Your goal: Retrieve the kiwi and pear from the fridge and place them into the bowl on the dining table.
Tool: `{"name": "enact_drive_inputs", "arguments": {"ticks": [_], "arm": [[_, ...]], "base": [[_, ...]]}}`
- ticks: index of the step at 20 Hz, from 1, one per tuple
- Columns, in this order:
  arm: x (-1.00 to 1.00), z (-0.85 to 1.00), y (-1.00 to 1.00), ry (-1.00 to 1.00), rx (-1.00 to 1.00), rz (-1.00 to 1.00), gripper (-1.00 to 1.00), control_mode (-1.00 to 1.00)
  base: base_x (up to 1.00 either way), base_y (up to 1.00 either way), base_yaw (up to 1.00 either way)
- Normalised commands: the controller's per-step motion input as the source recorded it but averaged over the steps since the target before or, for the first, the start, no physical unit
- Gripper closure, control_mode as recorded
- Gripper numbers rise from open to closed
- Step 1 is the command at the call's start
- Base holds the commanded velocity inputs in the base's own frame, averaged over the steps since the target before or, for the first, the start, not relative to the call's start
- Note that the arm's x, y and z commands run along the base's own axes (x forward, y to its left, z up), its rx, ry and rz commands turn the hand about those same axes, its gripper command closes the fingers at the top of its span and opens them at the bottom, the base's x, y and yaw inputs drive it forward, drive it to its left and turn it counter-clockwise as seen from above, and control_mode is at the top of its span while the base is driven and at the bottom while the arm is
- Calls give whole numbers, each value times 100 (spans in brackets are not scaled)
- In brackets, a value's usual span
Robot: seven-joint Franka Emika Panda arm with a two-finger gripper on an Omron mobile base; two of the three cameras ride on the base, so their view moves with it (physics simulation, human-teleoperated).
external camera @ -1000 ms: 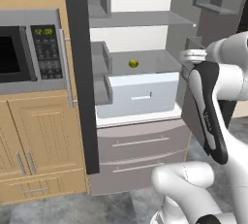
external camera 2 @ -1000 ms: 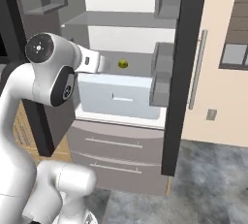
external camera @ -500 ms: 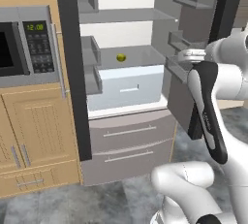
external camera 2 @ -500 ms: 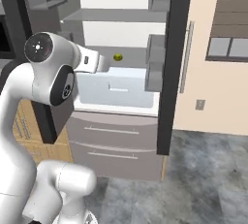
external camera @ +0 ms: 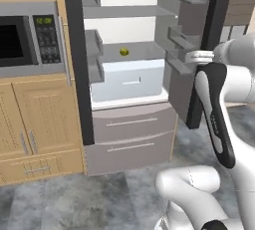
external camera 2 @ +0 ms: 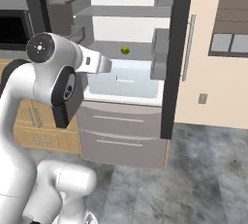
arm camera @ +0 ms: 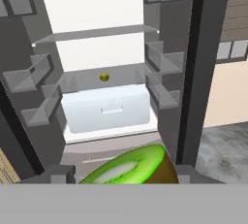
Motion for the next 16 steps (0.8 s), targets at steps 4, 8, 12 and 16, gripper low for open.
{"name": "enact_drive_inputs", "arguments": {"ticks": [4, 8, 12, 16], "arm": [[0, 0, 0, 0, 0, 0, 100, 100], [0, 0, 0, 0, 0, 0, 100, 100], [0, 0, 0, 0, 0, 0, 100, 100], [0, 0, 0, 0, 0, 0, 100, 100]], "base": [[-70, 0, 15], [-77, 0, 0], [-86, 0, -4], [-86, -16, 7]]}}
